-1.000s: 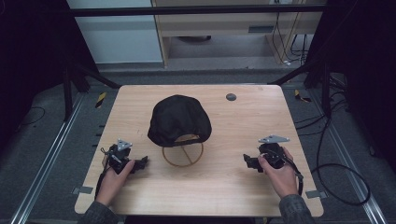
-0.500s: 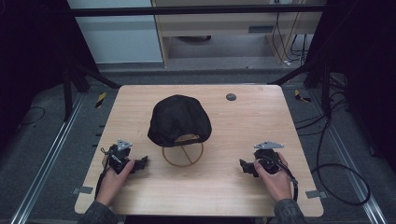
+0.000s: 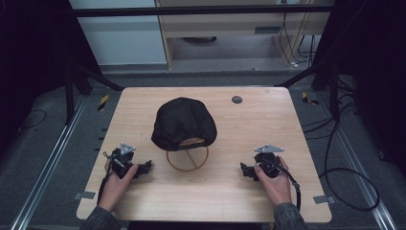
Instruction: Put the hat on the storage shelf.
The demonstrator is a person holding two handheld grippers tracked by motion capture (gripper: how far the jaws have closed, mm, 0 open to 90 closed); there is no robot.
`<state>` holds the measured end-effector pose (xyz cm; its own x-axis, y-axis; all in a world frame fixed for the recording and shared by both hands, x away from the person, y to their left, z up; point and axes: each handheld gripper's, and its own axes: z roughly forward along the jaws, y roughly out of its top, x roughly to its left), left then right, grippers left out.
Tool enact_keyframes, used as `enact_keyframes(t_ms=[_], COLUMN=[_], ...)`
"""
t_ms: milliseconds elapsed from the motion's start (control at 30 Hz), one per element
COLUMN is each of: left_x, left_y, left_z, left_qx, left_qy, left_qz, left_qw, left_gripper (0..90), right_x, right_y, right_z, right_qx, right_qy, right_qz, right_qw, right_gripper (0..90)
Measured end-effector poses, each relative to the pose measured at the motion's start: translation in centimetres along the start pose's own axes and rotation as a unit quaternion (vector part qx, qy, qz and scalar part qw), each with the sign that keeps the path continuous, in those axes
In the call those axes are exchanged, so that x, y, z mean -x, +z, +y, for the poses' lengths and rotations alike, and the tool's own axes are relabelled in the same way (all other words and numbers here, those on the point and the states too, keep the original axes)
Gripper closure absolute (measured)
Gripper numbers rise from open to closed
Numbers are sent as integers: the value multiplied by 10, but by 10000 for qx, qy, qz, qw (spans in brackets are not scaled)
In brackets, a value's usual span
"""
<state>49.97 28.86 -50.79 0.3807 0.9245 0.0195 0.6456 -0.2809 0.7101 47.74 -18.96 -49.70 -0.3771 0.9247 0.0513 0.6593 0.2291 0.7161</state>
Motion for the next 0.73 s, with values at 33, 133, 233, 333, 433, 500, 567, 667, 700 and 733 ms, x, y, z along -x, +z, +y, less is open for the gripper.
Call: enact_keyframes(t_ms=[33, 133, 233, 333, 433, 500, 567, 667, 700, 733], left_x=[0, 0, 0, 0, 0, 0, -1, -2, -2, -2], left_y=[0, 0, 0, 0, 0, 1, 1, 2, 3, 3], left_z=[0, 0, 0, 0, 0, 0, 1, 2, 3, 3], left_qx=[1, 1, 0, 1, 4, 12, 7, -1, 3, 3], left_qy=[-2, 0, -5, 0, -6, -5, -6, -28, -74, -74], left_qz=[-1, 0, -1, 0, -1, -5, 2, 30, 66, 66], left_qw=[10000, 10000, 10000, 10000, 10000, 10000, 10000, 10000, 10000, 10000], left_gripper=[0, 0, 0, 0, 0, 0, 0, 0, 0, 0], right_x=[-1, -3, -6, -8, -11, -12, -14, -15, -15, -16], right_y=[1, 4, 8, 11, 13, 14, 15, 15, 14, 13], right_z=[0, 0, -1, -3, -3, -4, -5, -7, -8, -9], right_qx=[-9, -22, -45, -45, -27, -31, 59, 114, 119, 110], right_qy=[34, 26, 25, 12, -68, -218, -216, -204, -202, -211], right_qz=[4, 6, 16, -15, -79, -138, -157, -180, -175, -171], right_qw=[10000, 10000, 10000, 10000, 9999, 9997, 9996, 9996, 9996, 9996], right_gripper=[97, 94, 91, 80, 77, 69, 55, 53, 54, 54])
